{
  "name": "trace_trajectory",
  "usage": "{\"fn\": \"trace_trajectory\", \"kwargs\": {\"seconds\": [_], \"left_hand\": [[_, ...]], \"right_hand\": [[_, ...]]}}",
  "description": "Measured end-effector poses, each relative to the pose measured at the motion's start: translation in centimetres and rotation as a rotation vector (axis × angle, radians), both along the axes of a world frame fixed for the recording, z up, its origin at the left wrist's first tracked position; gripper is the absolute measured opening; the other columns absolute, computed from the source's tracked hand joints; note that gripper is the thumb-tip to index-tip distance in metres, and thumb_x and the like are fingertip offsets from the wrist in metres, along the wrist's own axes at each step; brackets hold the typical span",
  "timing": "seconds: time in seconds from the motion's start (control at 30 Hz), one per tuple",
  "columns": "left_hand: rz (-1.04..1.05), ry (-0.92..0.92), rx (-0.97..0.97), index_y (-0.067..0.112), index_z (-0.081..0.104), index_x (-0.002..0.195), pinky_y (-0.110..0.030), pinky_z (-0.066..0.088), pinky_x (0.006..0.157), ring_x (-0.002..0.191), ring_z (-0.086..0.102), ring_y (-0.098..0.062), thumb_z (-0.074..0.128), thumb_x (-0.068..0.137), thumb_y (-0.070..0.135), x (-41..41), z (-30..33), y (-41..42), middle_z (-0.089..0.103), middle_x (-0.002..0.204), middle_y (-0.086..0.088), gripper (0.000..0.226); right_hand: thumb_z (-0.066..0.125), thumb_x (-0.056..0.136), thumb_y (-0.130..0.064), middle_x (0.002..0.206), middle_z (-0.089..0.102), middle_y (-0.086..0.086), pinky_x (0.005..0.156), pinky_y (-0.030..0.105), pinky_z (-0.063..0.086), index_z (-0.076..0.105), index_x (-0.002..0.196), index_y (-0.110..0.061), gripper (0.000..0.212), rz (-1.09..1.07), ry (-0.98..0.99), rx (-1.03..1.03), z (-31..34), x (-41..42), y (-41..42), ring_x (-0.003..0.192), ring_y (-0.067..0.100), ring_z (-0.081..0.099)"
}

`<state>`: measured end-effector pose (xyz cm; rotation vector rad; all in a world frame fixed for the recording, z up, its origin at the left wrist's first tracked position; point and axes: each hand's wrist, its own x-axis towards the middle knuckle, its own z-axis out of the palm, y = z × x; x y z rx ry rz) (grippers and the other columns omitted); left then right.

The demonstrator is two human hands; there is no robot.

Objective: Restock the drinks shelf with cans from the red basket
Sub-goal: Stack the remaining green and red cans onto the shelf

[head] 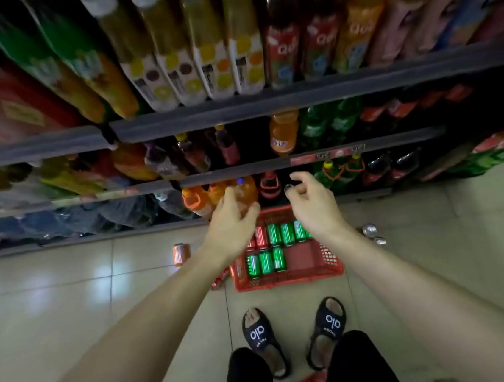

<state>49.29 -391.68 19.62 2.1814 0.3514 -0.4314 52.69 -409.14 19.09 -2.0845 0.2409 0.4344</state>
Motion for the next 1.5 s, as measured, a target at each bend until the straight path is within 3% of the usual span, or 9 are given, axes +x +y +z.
{"fn": "trace_trajectory", "kwargs": {"seconds": [0.2, 0.33, 0.57, 0.73, 0.9, 1.13, 1.2, 1.3, 1.5], "left_hand": [[-0.067, 0.264, -0.047, 0.021, 0.042, 0.131, -0.045, 0.059, 0.088, 0.096, 0.070, -0.023, 0.066, 0.098, 0.034, -3.2, -16.4, 0.2, 0.070, 0.111, -0.004, 0.043], [-0.079, 0.341, -0.028, 0.019, 0.037, 0.142, -0.038, 0.052, 0.091, 0.104, 0.065, -0.021, 0.068, 0.094, 0.036, -3.6, -28.9, 0.3, 0.066, 0.125, -0.006, 0.059], [-0.075, 0.494, 0.030, 0.015, 0.038, 0.140, -0.046, 0.058, 0.089, 0.107, 0.068, -0.038, 0.068, 0.071, 0.057, -3.1, -50.7, 1.0, 0.062, 0.127, -0.011, 0.086], [0.052, 0.626, -0.027, 0.015, 0.024, 0.159, -0.051, 0.039, 0.119, 0.143, 0.040, -0.039, 0.068, 0.074, 0.055, -3.3, -62.1, 1.2, 0.036, 0.157, -0.014, 0.103], [0.113, 0.673, -0.078, 0.026, 0.044, 0.150, -0.057, 0.036, 0.120, 0.145, 0.037, -0.038, 0.066, 0.060, 0.070, -2.3, -69.5, 1.9, 0.031, 0.160, -0.011, 0.102], [0.308, 0.760, -0.127, 0.002, 0.000, 0.163, -0.055, 0.032, 0.123, 0.151, 0.029, -0.044, 0.078, 0.077, 0.059, -5.5, -72.9, 2.2, 0.018, 0.168, -0.024, 0.129], [0.351, 0.725, -0.163, 0.004, 0.001, 0.163, -0.052, 0.033, 0.122, 0.151, 0.030, -0.042, 0.082, 0.077, 0.053, -5.8, -73.5, 2.2, 0.021, 0.167, -0.023, 0.128], [0.343, 0.700, -0.204, 0.009, 0.018, 0.161, -0.051, 0.039, 0.119, 0.144, 0.041, -0.039, 0.090, 0.058, 0.056, -5.5, -74.3, 2.4, 0.035, 0.161, -0.020, 0.135], [0.323, 0.776, -0.234, 0.007, 0.034, 0.155, -0.039, 0.043, 0.109, 0.138, 0.049, -0.034, 0.090, 0.073, 0.047, -5.2, -75.2, 2.4, 0.048, 0.154, -0.015, 0.106]], "right_hand": [[0.052, 0.104, -0.026, 0.082, 0.055, -0.015, 0.057, 0.023, 0.042, 0.050, 0.142, -0.018, 0.039, -0.001, 0.225, -0.090, -17.0, -2.9, -1.4, 0.063, 0.006, 0.054], [0.055, 0.102, -0.027, 0.082, 0.059, -0.010, 0.070, 0.030, 0.049, 0.047, 0.146, -0.016, 0.046, -0.023, 0.353, -0.082, -30.0, -3.7, -2.2, 0.066, 0.008, 0.056], [0.067, 0.095, -0.029, 0.120, 0.061, 0.008, 0.085, 0.030, 0.043, 0.053, 0.136, -0.003, 0.051, 0.028, 0.557, -0.048, -53.0, -3.3, -1.7, 0.111, 0.022, 0.058], [0.067, 0.092, -0.049, 0.154, 0.045, 0.009, 0.109, 0.039, 0.042, 0.039, 0.151, -0.011, 0.076, 0.092, 0.748, -0.010, -63.9, -2.6, -0.2, 0.140, 0.030, 0.046], [0.077, 0.051, -0.065, 0.148, 0.054, 0.005, 0.107, 0.042, 0.048, 0.046, 0.148, -0.016, 0.112, 0.049, 0.781, 0.082, -73.3, -3.3, -0.1, 0.129, 0.027, 0.057], [0.080, 0.076, -0.044, 0.137, 0.064, 0.007, 0.103, 0.042, 0.051, 0.060, 0.135, -0.014, 0.069, -0.044, 0.753, 0.053, -71.9, -3.1, 0.4, 0.120, 0.027, 0.064], [0.081, 0.077, -0.043, 0.135, 0.065, 0.007, 0.104, 0.044, 0.052, 0.063, 0.130, -0.016, 0.062, -0.050, 0.749, 0.072, -72.2, -3.2, 0.6, 0.118, 0.026, 0.065], [0.080, 0.067, -0.053, 0.145, 0.057, 0.006, 0.108, 0.045, 0.048, 0.052, 0.142, -0.016, 0.088, -0.045, 0.803, 0.077, -72.5, -3.4, 0.6, 0.127, 0.028, 0.059], [0.081, 0.080, -0.040, 0.143, 0.054, 0.008, 0.104, 0.036, 0.046, 0.048, 0.139, -0.014, 0.073, -0.076, 0.817, 0.098, -72.0, -3.3, -0.5, 0.130, 0.029, 0.055]]}}
